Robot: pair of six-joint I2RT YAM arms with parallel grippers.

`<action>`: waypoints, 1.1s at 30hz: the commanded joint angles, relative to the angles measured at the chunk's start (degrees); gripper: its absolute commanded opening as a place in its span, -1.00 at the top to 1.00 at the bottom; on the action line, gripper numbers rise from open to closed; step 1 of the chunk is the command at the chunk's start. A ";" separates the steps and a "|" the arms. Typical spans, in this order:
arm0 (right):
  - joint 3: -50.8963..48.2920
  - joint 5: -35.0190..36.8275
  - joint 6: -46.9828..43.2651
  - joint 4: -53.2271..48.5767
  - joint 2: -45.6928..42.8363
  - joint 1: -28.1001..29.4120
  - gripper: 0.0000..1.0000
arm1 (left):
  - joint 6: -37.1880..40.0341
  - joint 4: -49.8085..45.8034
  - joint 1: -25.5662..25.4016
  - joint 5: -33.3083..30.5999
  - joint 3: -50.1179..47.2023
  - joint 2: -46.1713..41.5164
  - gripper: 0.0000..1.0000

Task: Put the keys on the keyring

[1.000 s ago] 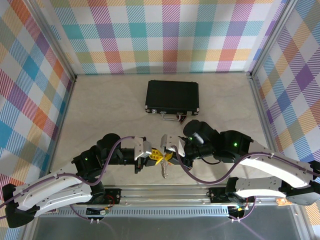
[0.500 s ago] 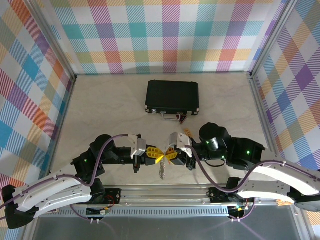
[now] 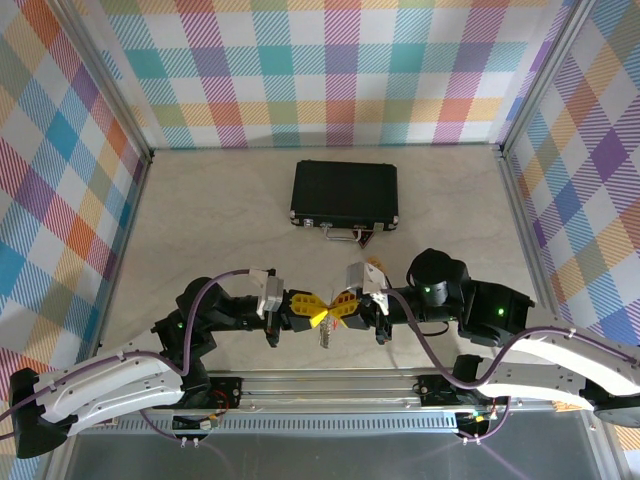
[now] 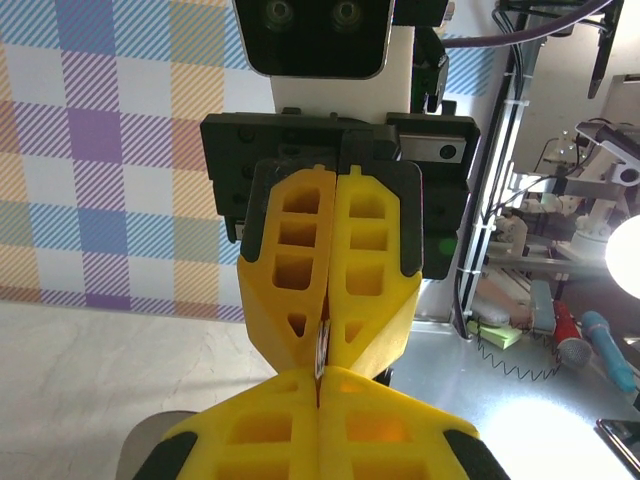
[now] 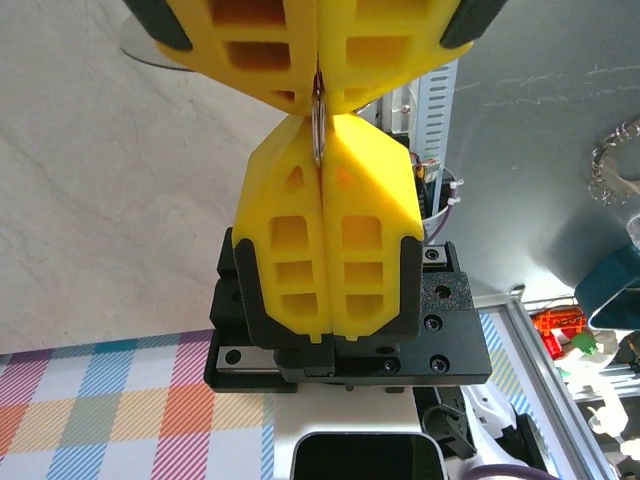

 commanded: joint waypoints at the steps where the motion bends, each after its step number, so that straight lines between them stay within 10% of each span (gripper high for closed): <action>1: 1.57 -1.39 -1.48 0.01 0.57 0.31 1.00 | 1.71 -0.11 -0.21 -1.65 1.01 0.18 1.00; 6: 7.07 1.41 -5.66 -9.80 4.01 0.30 1.00 | 9.42 -15.39 -0.20 -7.13 5.83 0.06 0.62; 12: 12.00 0.51 -8.81 -16.65 8.44 0.31 1.00 | 13.94 -24.98 -0.17 -9.67 9.69 1.73 0.69; 16: 13.37 -0.09 -9.96 -18.17 10.31 0.31 1.00 | 13.79 -24.41 -0.17 -9.50 9.58 2.00 1.00; 33: 3.28 -2.26 -2.89 -1.78 0.76 0.31 0.74 | 4.85 -3.38 -0.17 0.92 6.93 3.73 1.00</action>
